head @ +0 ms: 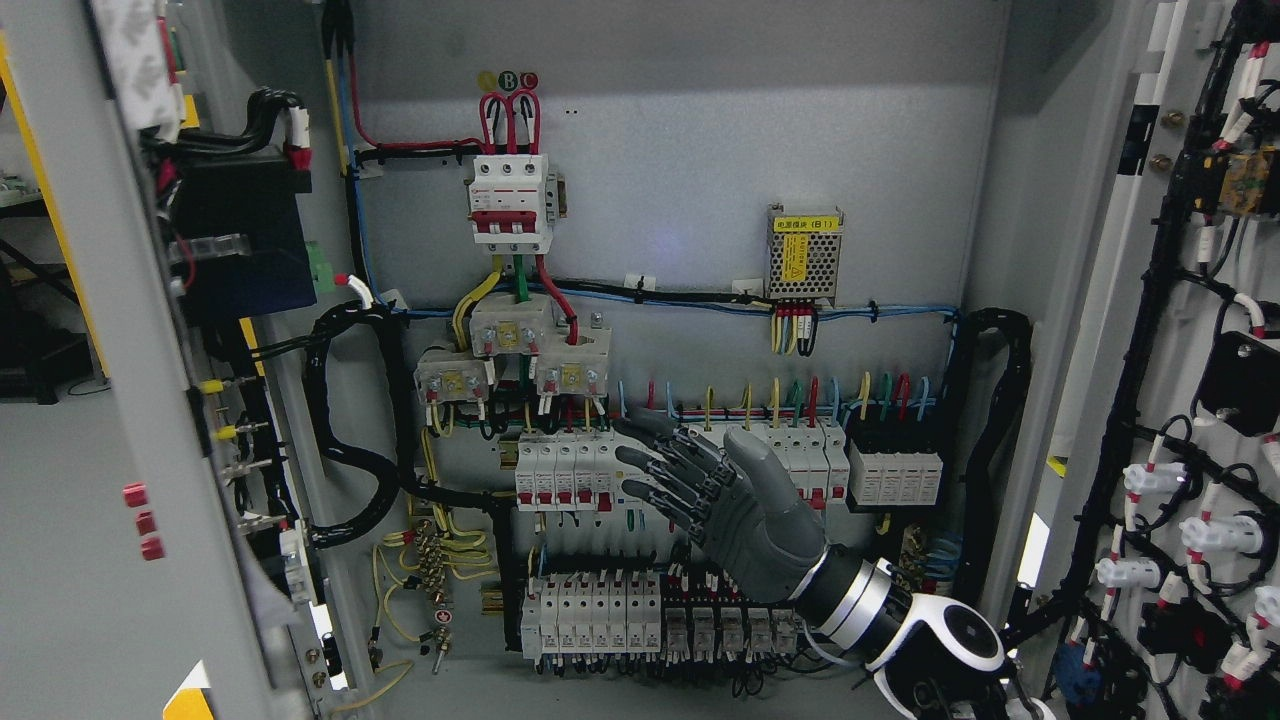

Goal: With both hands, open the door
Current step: 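Pull the indicator-light door open with the right hand, then withdraw the right hand down out of the cabinet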

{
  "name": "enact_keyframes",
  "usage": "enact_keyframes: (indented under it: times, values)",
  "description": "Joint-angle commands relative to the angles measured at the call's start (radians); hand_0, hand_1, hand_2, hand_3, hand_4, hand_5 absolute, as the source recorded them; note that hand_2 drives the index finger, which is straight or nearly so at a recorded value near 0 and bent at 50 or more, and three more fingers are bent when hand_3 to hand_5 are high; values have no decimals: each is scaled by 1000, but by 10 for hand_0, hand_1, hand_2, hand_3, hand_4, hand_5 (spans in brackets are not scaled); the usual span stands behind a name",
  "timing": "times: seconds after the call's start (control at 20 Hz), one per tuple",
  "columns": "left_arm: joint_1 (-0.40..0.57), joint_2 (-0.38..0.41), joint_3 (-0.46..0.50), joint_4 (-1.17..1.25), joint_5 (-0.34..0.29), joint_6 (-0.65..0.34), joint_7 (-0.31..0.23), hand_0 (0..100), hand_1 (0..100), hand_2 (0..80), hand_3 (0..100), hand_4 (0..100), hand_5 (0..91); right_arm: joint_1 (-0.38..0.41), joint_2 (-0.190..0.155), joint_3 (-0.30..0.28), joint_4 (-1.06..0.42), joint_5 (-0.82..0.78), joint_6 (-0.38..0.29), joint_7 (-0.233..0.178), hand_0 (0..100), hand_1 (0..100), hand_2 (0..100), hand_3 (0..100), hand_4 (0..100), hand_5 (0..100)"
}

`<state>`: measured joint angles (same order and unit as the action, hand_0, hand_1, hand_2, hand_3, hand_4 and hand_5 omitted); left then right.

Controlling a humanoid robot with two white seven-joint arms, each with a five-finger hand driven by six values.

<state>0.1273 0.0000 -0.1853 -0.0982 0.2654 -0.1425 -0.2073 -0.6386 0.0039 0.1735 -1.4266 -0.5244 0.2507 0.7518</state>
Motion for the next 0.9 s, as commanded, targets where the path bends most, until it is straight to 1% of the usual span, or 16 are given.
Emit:
enact_keyframes:
  times: [0.0, 0.25, 0.45, 0.55, 0.65, 0.75, 0.8, 0.85]
  values:
    - [0, 21, 0, 0, 0, 0, 0, 363, 223, 0, 0, 0, 0, 66, -68, 207, -156, -22, 2, 0, 215, 107, 0, 0, 0, 0]
    - [0, 20, 0, 0, 0, 0, 0, 364, 224, 0, 0, 0, 0, 114, -64, 339, -184, 1, 18, -3, 214, 106, 0, 0, 0, 0]
    - [0, 20, 0, 0, 0, 0, 0, 364, 223, 0, 0, 0, 0, 123, -58, 414, -198, 3, 16, -3, 215, 106, 0, 0, 0, 0]
    - [0, 20, 0, 0, 0, 0, 0, 364, 223, 0, 0, 0, 0, 123, -56, 461, -209, 3, 15, -3, 215, 104, 0, 0, 0, 0]
    - [0, 20, 0, 0, 0, 0, 0, 364, 223, 0, 0, 0, 0, 123, -52, 494, -212, 3, 12, -3, 215, 104, 0, 0, 0, 0]
    - [0, 20, 0, 0, 0, 0, 0, 365, 223, 0, 0, 0, 0, 126, -36, 517, -212, 3, 12, -5, 215, 104, 0, 0, 0, 0]
    - [0, 20, 0, 0, 0, 0, 0, 365, 223, 0, 0, 0, 0, 132, -33, 530, -212, 4, 12, -11, 215, 104, 0, 0, 0, 0]
    - [0, 20, 0, 0, 0, 0, 0, 365, 222, 0, 0, 0, 0, 137, -27, 543, -212, 4, 10, -26, 215, 104, 0, 0, 0, 0]
